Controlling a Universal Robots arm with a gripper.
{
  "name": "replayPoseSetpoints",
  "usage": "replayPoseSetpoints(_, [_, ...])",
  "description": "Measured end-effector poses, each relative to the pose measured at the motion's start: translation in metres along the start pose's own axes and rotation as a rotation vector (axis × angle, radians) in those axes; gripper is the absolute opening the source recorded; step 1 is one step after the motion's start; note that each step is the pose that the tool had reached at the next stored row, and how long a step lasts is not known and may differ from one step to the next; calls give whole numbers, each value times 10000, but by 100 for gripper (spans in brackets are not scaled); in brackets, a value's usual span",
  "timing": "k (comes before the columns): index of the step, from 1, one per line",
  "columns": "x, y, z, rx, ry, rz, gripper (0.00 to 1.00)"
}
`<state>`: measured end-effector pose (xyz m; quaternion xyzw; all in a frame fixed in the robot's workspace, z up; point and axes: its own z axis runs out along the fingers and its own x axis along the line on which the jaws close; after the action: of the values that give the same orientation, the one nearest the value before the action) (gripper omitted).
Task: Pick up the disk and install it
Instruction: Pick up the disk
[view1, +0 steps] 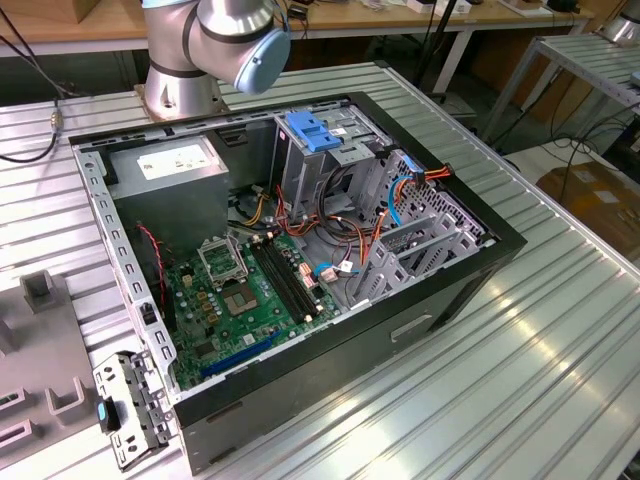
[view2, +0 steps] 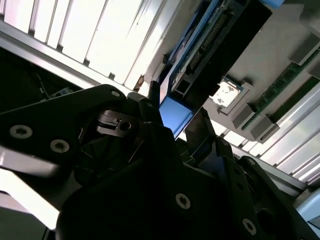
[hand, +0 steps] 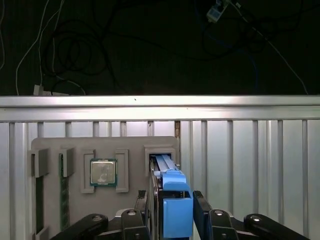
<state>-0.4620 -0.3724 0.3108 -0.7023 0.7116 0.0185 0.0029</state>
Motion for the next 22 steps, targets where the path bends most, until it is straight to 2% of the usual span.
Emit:
replayPoseSetpoints(8, [3,5,110,-1,-2,-8,48])
replayPoseSetpoints(22, [1,5,130,-1,2,-8,48])
